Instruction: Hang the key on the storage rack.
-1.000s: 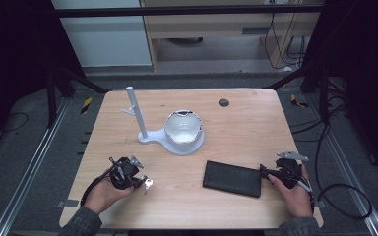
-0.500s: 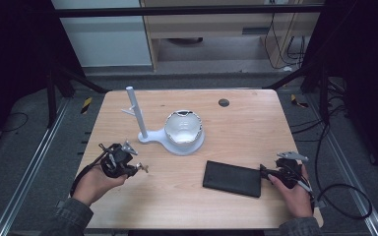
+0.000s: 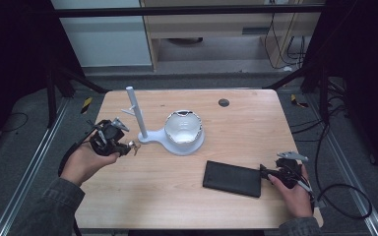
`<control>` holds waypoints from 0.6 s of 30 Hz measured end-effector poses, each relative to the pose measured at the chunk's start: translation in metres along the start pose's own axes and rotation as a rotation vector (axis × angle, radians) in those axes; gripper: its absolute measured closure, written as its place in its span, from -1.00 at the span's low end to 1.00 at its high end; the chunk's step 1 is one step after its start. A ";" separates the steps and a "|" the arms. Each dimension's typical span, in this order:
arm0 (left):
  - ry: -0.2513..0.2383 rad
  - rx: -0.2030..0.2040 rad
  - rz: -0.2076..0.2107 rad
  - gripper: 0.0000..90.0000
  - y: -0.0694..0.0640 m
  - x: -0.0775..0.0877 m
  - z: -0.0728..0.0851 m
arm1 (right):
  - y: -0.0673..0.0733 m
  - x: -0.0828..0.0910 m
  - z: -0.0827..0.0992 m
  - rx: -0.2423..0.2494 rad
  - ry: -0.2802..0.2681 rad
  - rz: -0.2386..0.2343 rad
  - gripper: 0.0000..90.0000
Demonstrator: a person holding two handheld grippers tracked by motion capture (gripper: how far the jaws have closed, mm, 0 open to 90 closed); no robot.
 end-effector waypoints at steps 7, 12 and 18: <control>-0.009 0.008 -0.024 0.84 0.008 0.011 -0.014 | 0.000 0.000 0.000 0.000 0.000 0.000 -0.82; -0.015 0.013 -0.048 0.84 0.014 0.018 -0.024 | 0.000 0.000 0.000 0.000 0.000 0.001 -0.82; -0.013 0.024 -0.077 0.84 0.026 0.026 -0.039 | 0.000 0.000 0.000 -0.001 0.000 0.001 -0.82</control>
Point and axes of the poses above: each handheld gripper's, and its own axes: x roughly backward along the jaws, z roughly out of its underside, y roughly to its left, the point moved 4 cm from there along -x, roughly forward along the jaws, and after that the axes turned 5 degrees about -y, right-handed, at the moved point
